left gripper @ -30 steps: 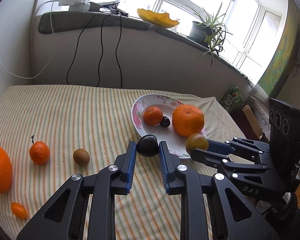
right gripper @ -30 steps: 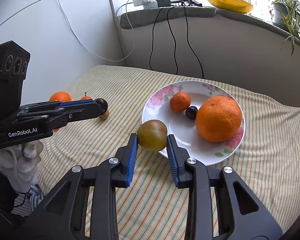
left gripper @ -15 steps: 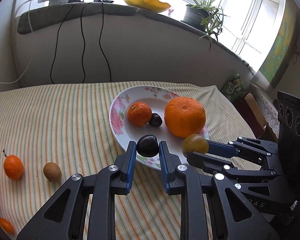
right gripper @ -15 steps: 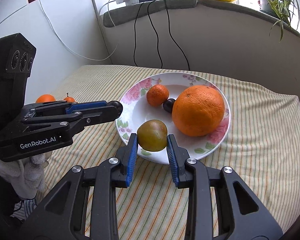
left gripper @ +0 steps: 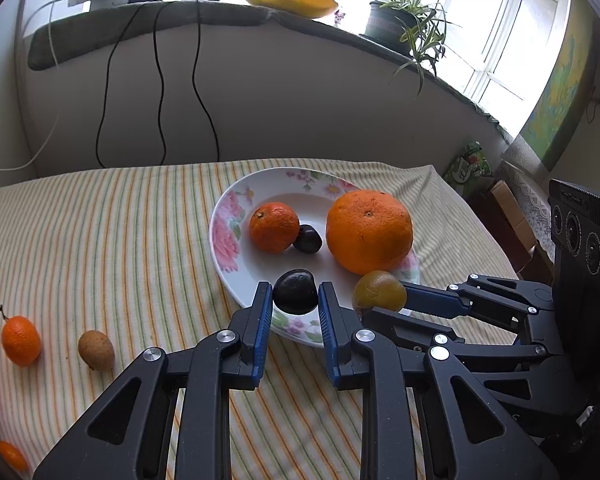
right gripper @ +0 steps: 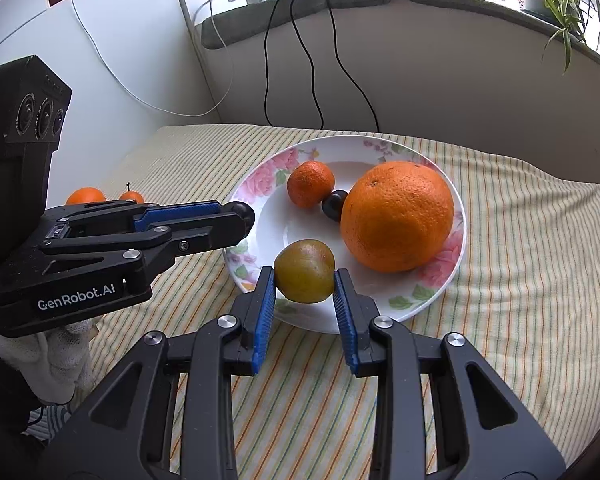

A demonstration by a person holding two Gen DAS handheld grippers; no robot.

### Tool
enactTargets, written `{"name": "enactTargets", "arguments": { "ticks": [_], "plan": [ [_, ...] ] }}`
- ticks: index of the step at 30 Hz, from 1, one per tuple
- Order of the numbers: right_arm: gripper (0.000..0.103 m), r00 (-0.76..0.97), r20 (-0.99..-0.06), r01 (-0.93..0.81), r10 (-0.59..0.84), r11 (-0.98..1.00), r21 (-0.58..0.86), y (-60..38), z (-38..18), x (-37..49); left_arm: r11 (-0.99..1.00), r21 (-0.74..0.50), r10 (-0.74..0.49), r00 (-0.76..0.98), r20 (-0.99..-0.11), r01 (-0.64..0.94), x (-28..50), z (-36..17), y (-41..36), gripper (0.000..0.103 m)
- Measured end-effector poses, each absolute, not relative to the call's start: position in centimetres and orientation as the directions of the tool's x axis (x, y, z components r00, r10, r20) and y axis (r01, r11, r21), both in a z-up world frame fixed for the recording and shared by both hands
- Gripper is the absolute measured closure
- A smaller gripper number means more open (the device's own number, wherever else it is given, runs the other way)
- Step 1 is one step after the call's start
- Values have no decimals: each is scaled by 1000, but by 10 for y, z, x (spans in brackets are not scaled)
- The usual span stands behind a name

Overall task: Organize fruits
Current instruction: 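Carry the plum with the left tool while the right tool carries the green-brown fruit to the plate, then open both tools to release the plum and green-brown fruit onto the plate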

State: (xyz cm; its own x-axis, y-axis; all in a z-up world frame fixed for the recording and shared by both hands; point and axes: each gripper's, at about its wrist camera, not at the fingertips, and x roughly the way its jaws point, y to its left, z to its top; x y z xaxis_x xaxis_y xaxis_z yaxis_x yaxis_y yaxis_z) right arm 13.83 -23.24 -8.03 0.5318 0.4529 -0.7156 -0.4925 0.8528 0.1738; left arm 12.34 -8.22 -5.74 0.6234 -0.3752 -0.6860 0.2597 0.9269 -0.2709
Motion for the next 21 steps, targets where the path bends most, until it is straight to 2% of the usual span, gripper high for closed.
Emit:
{"name": "enactTargets", "arguments": {
  "ticks": [4, 6, 9, 11, 14, 19, 21],
  "plan": [
    [72, 532, -715, -493, 454, 853, 174, -232, -81, 138, 928, -266, -371, 623, -689, 259, 124, -57, -83, 80],
    [72, 532, -716, -495, 452, 852, 171, -231, -81, 137, 930, -265, -368, 627, -687, 255, 124, -57, -82, 70],
    [69, 535, -716, -495, 449, 853, 166, -230, -81, 136, 931, -263, -366, 629, -686, 254, 123, -56, -82, 69],
    [56, 540, -711, -496, 451, 853, 165, -230, -79, 136, 933, -257, -361, 632, -686, 254, 123, -55, -82, 64],
    [40, 552, -703, -497, 448, 854, 154, -231, -76, 134, 933, -257, -361, 633, -685, 253, 122, -54, -80, 64],
    [33, 559, -700, -504, 444, 852, 138, -230, -73, 131, 934, -256, -358, 637, -682, 251, 121, -52, -80, 62],
    [30, 561, -700, -504, 442, 853, 135, -231, -73, 130, 935, -251, -354, 642, -681, 249, 120, -51, -80, 53]
  ]
}}
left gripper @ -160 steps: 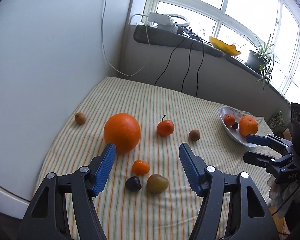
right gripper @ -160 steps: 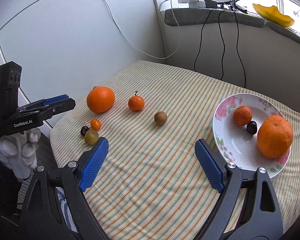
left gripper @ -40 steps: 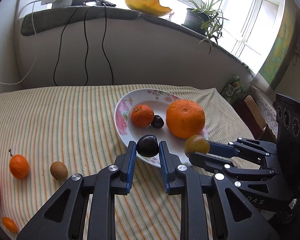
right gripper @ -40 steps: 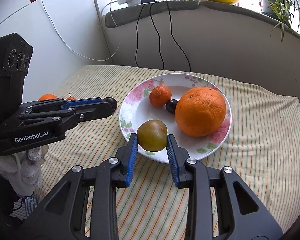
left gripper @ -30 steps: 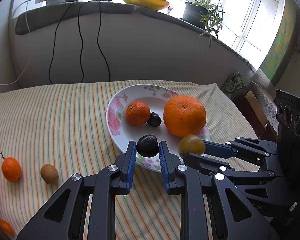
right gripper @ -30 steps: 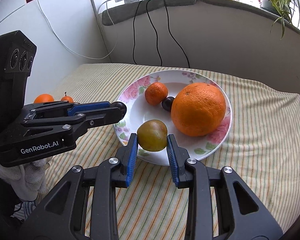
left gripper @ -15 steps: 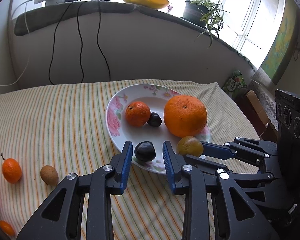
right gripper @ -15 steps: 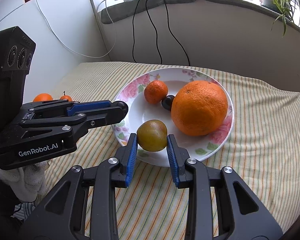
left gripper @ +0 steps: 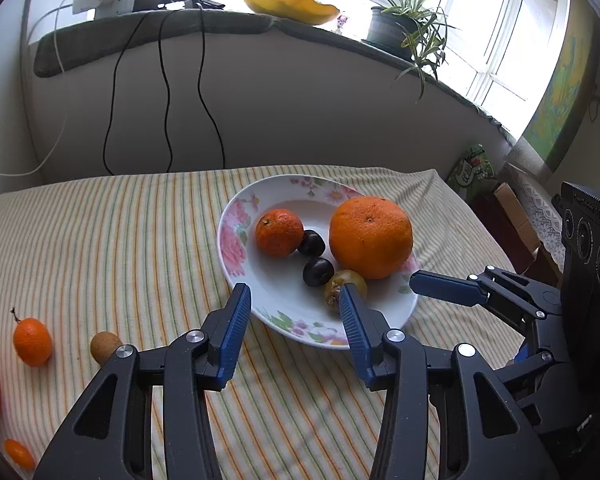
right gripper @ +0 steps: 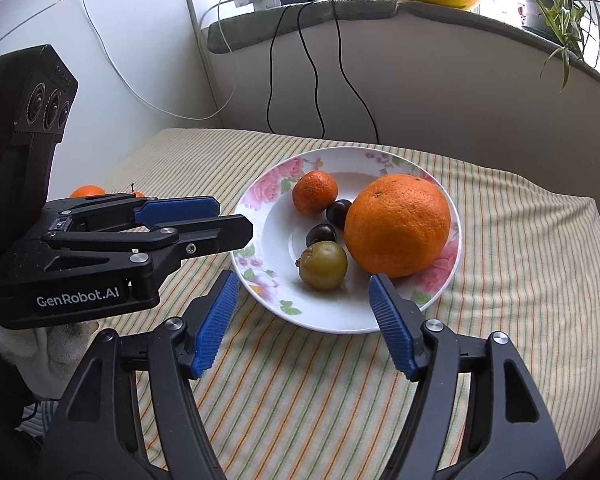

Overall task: Organize fruits
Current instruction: 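Open both tools to release the plum and green-brown fruit onto the plate, then withdraw both tools from the plate toward the loose fruits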

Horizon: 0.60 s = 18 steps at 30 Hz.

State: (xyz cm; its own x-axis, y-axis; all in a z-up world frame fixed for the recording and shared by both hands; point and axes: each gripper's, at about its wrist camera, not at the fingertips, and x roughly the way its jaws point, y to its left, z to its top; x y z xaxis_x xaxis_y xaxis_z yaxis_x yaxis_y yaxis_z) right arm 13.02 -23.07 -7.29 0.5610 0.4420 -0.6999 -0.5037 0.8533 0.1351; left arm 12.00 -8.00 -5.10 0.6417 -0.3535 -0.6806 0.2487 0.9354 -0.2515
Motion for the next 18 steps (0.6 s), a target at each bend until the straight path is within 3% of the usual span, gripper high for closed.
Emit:
{"name": "enactTargets", "arguments": {
  "ticks": [5, 18],
  "plan": [
    [21, 569, -698, -494, 435, 859, 133, -232, -71, 129, 941, -242, -338, 649, -681, 236, 118, -49, -79, 37],
    [14, 572, -699, -499, 430, 858, 120, -228, -65, 124, 948, -240, -319, 667, -674, 210, 107, -46, -68, 37]
  ]
}}
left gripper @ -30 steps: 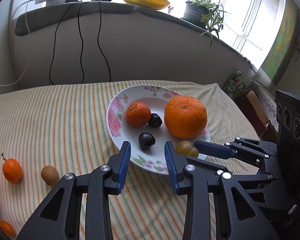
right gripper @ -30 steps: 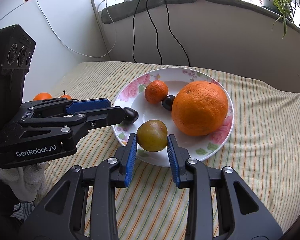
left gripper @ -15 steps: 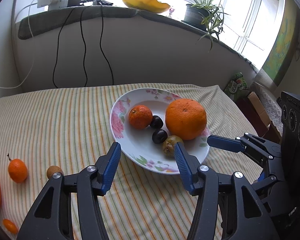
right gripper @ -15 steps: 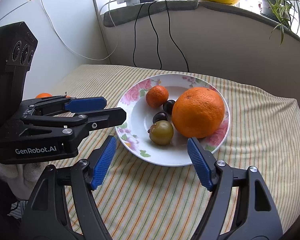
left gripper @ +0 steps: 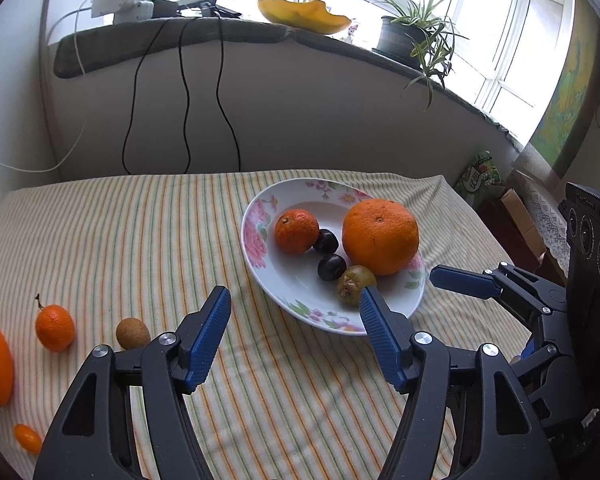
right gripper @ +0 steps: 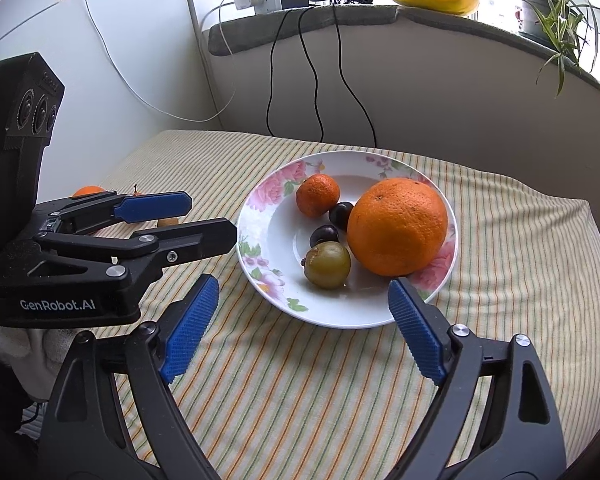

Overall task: Organize fruits
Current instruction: 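Withdraw both tools from the plate toward the loose fruits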

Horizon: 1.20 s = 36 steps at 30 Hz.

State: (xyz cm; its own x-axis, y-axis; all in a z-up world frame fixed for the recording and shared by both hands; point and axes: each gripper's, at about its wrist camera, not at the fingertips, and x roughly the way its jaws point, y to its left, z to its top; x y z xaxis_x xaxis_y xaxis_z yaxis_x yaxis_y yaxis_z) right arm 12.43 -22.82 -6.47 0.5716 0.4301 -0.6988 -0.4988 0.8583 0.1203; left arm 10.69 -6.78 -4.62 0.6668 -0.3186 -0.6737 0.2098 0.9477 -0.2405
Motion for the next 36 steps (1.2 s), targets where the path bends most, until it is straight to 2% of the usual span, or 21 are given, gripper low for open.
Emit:
{"name": "enactTargets", "arguments": {
  "ticks": [16, 27, 36],
  "plan": [
    [13, 582, -667, -519, 465, 844, 135, -209, -54, 116, 960, -235, -271, 706, -654, 150, 85, -41, -34, 37],
    [13, 567, -658, -550, 495, 823, 145, -192, -49, 122, 974, -223, -185, 747, -639, 50, 55, -39, 16, 36],
    [13, 517, -665, -599, 539, 783, 169, -169, -49, 126, 974, -222, -112, 742, -661, -50, 23, -54, 61, 37]
  ]
}}
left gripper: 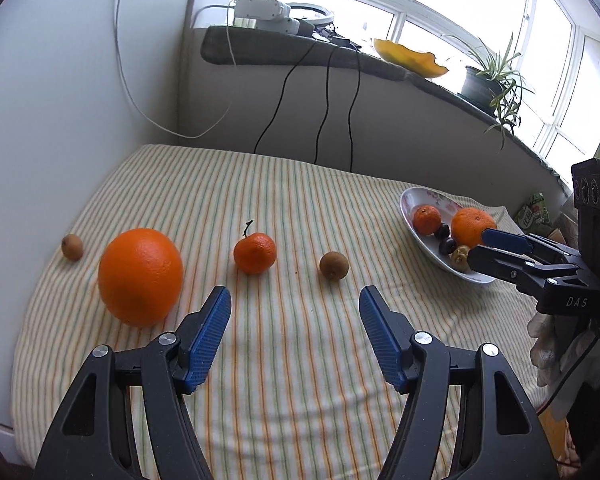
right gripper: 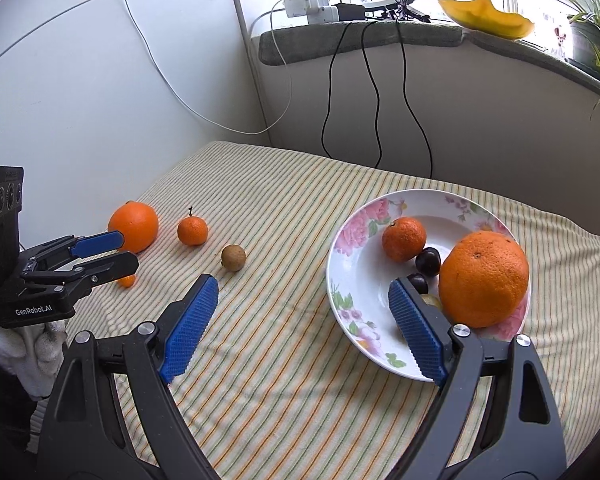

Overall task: Organize fruits
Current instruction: 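Withdraw both tools from the plate toward the loose fruits, then grasp the small tangerine with the left tool while the right tool grasps the brown kiwi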

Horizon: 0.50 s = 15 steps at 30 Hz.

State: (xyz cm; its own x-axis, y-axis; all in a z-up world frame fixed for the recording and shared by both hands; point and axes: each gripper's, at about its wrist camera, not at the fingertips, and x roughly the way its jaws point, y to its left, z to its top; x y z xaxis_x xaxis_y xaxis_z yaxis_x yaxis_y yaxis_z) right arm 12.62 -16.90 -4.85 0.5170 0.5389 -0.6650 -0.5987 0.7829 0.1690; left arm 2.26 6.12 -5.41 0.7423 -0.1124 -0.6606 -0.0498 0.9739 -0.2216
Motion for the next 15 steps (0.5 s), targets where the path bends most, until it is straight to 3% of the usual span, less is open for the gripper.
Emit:
{"name": "enactTargets", "arguments": {
  "ticks": [9, 15],
  "plan": [
    [14, 461, -690, -670, 558, 729, 142, -132, -52, 124, 958, -251, -78, 712, -698, -141, -3, -81, 94, 51],
    [15, 433, -701, -689, 567, 710, 148, -112, -58, 128, 951, -257, -63, 707, -704, -171, -7, -87, 102, 53]
  ]
}}
